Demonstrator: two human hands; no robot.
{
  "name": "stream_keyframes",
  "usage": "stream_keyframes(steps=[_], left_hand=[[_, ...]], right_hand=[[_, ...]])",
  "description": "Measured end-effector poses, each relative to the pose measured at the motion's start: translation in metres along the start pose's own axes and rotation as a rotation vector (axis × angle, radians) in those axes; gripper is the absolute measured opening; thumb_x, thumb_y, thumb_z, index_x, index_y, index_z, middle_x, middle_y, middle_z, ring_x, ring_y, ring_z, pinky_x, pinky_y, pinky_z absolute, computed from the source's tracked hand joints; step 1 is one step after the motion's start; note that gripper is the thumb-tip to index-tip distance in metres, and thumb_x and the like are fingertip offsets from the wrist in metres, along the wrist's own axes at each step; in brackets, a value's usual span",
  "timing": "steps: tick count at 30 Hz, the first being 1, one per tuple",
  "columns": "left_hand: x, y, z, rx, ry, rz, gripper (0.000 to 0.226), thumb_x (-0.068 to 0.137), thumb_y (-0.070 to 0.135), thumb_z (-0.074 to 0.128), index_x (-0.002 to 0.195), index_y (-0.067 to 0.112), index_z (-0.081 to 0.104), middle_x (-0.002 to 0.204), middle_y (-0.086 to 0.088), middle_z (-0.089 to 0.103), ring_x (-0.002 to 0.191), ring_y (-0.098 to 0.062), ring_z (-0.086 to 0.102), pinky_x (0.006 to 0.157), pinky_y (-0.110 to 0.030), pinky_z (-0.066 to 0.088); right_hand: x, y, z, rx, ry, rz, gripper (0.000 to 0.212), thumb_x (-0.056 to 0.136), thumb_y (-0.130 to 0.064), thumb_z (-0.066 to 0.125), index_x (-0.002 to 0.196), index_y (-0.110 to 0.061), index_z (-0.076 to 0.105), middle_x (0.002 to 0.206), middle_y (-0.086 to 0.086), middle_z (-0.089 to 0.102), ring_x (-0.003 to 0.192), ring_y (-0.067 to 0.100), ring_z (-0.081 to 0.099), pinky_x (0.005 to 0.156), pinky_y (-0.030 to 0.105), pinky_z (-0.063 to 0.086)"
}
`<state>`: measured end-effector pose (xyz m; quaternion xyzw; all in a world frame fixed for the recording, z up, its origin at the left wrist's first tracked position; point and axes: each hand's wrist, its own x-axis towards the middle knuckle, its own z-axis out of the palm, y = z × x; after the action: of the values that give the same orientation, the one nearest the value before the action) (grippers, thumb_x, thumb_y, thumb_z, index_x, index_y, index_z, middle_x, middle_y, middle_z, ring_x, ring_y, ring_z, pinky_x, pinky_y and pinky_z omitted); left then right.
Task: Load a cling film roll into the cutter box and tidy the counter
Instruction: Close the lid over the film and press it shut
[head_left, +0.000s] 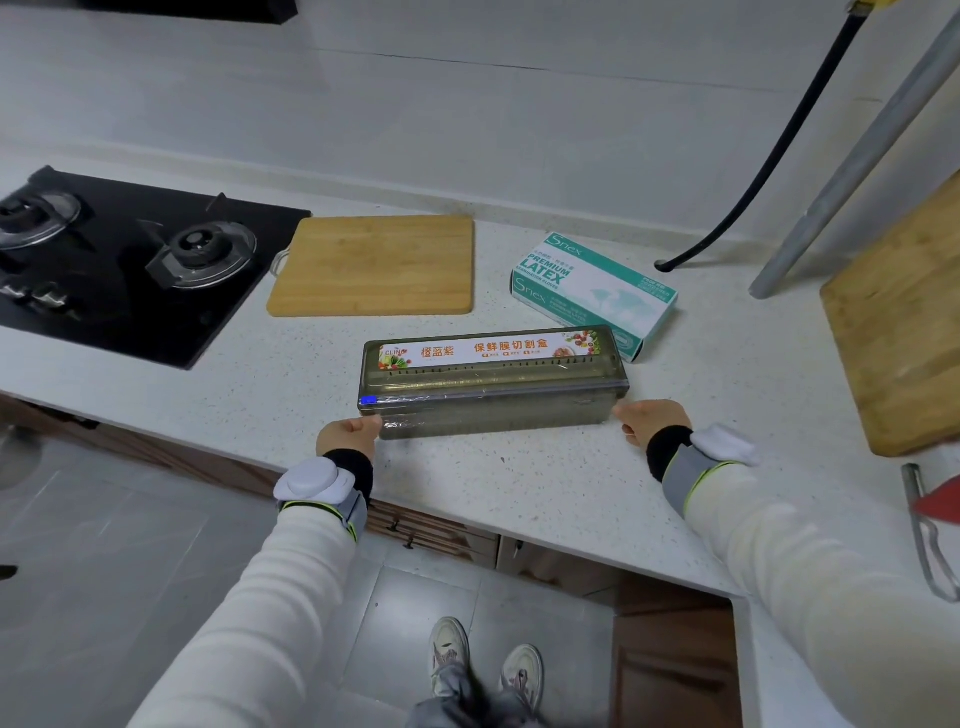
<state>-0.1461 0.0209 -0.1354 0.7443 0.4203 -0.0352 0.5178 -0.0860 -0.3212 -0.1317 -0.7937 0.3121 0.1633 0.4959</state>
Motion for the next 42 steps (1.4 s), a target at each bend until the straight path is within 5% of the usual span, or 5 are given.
stream_keyframes(steps=[6, 10, 16, 19, 42], left_hand=[[0.003, 0.000, 0.002, 0.127, 0.000, 0.031, 0.032, 0.089, 0.026, 0.061, 0.108, 0.001, 0.069, 0.116, -0.017, 0.067, 0.109, -0.034, 0.061, 0.099, -0.039, 0.049], [0.004, -0.002, -0.001, 0.153, 0.018, 0.029, 0.028, 0.091, 0.019, 0.059, 0.110, 0.002, 0.069, 0.115, -0.018, 0.067, 0.108, -0.035, 0.062, 0.095, -0.037, 0.048], [0.010, 0.008, -0.004, 0.113, 0.124, 0.013, 0.034, 0.095, 0.007, 0.042, 0.123, 0.002, 0.060, 0.127, -0.021, 0.059, 0.114, -0.039, 0.056, 0.102, -0.041, 0.046], [0.011, 0.018, -0.004, 0.068, 0.120, 0.053, 0.028, 0.096, 0.012, 0.038, 0.087, 0.001, 0.061, 0.101, -0.023, 0.056, 0.092, -0.034, 0.054, 0.096, -0.043, 0.047], [0.012, 0.059, 0.015, -0.069, 0.023, 0.066, 0.034, 0.099, 0.032, 0.036, 0.089, 0.004, 0.052, 0.093, -0.018, 0.054, 0.090, -0.028, 0.052, 0.099, -0.051, 0.047]], right_hand=[[0.001, 0.003, -0.001, 0.060, -0.004, -0.042, 0.014, 0.087, -0.011, 0.062, 0.098, -0.002, 0.064, 0.068, 0.007, 0.055, 0.056, 0.021, 0.047, 0.039, 0.014, 0.044], [0.013, 0.002, -0.003, -0.053, 0.038, -0.119, 0.023, 0.088, -0.006, 0.057, 0.105, 0.005, 0.068, 0.089, 0.010, 0.059, 0.084, 0.026, 0.054, 0.086, 0.037, 0.051], [0.018, -0.013, -0.009, -0.046, 0.104, -0.198, 0.030, 0.092, -0.006, 0.047, 0.115, -0.001, 0.065, 0.112, 0.015, 0.064, 0.091, 0.020, 0.047, 0.095, 0.039, 0.045], [0.016, -0.027, -0.008, -0.033, 0.129, -0.260, 0.031, 0.094, -0.008, 0.044, 0.116, -0.003, 0.065, 0.125, 0.021, 0.061, 0.093, 0.022, 0.049, 0.103, 0.044, 0.043], [0.022, -0.058, -0.007, -0.148, 0.094, -0.190, 0.028, 0.093, -0.023, 0.044, 0.078, -0.002, 0.056, 0.099, 0.026, 0.065, 0.078, 0.029, 0.052, 0.070, 0.035, 0.040]])
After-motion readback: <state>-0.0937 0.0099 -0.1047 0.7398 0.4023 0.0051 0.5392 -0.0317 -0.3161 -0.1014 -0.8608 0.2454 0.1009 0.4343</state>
